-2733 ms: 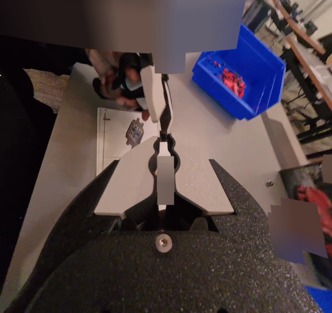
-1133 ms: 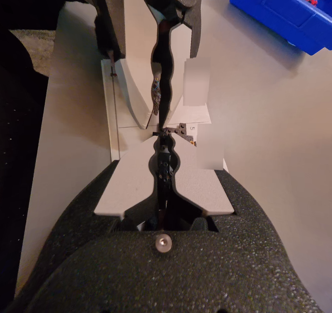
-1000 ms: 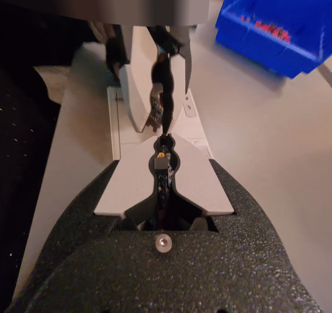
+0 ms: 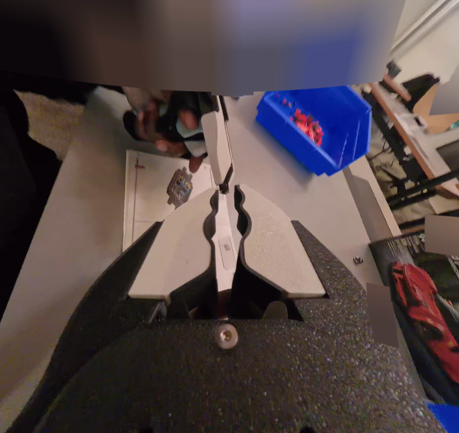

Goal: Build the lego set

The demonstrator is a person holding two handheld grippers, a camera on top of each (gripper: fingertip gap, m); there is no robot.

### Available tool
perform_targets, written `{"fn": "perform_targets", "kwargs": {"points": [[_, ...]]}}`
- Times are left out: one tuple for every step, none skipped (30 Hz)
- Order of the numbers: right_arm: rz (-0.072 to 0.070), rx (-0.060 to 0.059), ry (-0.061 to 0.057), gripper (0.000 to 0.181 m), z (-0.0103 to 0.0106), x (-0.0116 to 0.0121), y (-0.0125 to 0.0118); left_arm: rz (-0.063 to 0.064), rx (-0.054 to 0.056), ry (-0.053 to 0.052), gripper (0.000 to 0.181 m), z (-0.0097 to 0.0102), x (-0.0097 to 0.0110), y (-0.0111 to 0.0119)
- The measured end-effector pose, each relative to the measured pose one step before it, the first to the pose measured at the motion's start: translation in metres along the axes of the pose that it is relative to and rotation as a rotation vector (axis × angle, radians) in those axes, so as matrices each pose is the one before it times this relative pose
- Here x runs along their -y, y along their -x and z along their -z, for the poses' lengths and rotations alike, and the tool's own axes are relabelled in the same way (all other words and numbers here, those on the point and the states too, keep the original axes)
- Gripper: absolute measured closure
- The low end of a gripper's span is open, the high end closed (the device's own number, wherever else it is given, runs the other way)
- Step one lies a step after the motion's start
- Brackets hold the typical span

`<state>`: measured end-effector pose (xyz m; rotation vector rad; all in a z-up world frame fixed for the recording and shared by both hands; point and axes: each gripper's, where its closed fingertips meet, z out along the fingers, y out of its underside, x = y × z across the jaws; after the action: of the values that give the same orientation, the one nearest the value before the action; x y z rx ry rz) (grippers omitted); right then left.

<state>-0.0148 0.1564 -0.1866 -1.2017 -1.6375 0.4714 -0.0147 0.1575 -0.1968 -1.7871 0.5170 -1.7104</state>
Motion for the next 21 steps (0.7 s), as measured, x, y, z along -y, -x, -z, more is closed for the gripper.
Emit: {"fn": "perform_targets", "kwargs": {"points": [[-0.0010,0.0131,0.0393,0.167,-0.00234,-0.00278,0.00208,-0.0114,0.0180,0.0093,0.171,-0.00065,-0.00119,0.00130],[-0.0050,0.0140,0.0332,0.165,-0.00240,-0.00225,0.00221,-0.0083,0.0133,0.0071,0.171,-0.00072,-0.00100,0.00090],[-0.0008,0.0006,0.0377,0.165,-0.00242,-0.00314,0.00045,-0.0067,0.0108,0.0031,0.171,-0.00072,-0.00049,0.00069],[0.0085,-0.0040,0.0358,0.165,-0.00211,-0.00315,0.00016,-0.0037,0.0033,0.0015,0.171,-0.00048,-0.00022,-0.00018],[0.0119,-0.0025,0.0240,0.166,-0.00184,-0.00198,0.00058,-0.0003,0.0007,0.0023,0.171,-0.00031,-0.00035,-0.00010],[0.0063,-0.0030,0.0143,0.167,-0.00147,-0.00109,0.00044,-0.0022,0.0037,0.0046,0.171,-0.00032,-0.00068,0.00026],[0.0023,-0.0009,0.0075,0.168,-0.00090,-0.00049,0.00057,-0.0008,0.0057,0.0033,0.171,-0.00006,-0.00052,0.00083],[0.0013,-0.0068,-0.0022,0.170,-0.00026,0.00063,-0.00064,-0.0003,0.0070,0.0035,0.171,-0.00005,-0.00062,0.00103],[-0.0008,-0.0064,-0.0085,0.171,0.00029,0.00126,-0.00059,-0.0031,0.0071,0.0026,0.171,0.00000,-0.00049,0.00112],[-0.0017,0.0020,-0.0029,0.171,0.00012,0.00046,0.00046,-0.0022,0.0032,0.0038,0.171,-0.00020,-0.00061,0.00042],[0.0009,0.0001,0.0048,0.171,-0.00015,-0.00060,0.00023,0.0016,-0.0066,-0.0008,0.171,-0.00035,0.00001,-0.00095],[0.0060,-0.0035,0.0108,0.171,-0.00051,-0.00138,-0.00009,0.0067,-0.0161,-0.0040,0.171,-0.00051,0.00045,-0.00226],[0.0075,-0.0018,0.0079,0.171,-0.00047,-0.00100,0.00029,0.0065,-0.0076,0.0003,0.171,-0.00052,-0.00027,-0.00102],[0.0040,-0.0001,0.0002,0.171,-0.00036,0.00002,0.00051,-0.0030,0.0093,0.0055,0.171,-0.00066,-0.00102,0.00121],[0.0015,0.0004,-0.0008,0.173,-0.00019,-0.00003,0.00042,-0.0056,0.0078,0.0069,0.171,-0.00043,-0.00112,0.00100],[-0.0022,0.0023,0.0016,0.173,-0.00013,-0.00065,0.00041,-0.0004,0.0028,0.0026,0.171,-0.00021,-0.00037,0.00034],[-0.0082,0.0046,-0.0015,0.173,-0.00002,-0.00035,0.00060,-0.0034,0.0003,0.0038,0.171,-0.00021,-0.00046,0.00012],[-0.0090,0.0077,-0.0030,0.173,0.00022,-0.00038,0.00093,-0.0113,-0.0019,0.0082,0.171,-0.00039,-0.00101,-0.00031],[-0.0120,0.0103,-0.0037,0.173,0.00084,-0.00073,0.00121,-0.0264,-0.0045,0.0189,0.169,0.00015,-0.00170,-0.00088],[-0.0201,0.0099,0.0001,0.173,0.00167,-0.00246,0.00062,-0.0483,0.0022,0.0363,0.158,0.00180,-0.00306,-0.00001],[-0.0318,0.0131,0.0011,0.173,0.00220,-0.00424,0.00051,-0.0714,0.0215,0.0605,0.149,0.00390,-0.00607,0.00318]]}}
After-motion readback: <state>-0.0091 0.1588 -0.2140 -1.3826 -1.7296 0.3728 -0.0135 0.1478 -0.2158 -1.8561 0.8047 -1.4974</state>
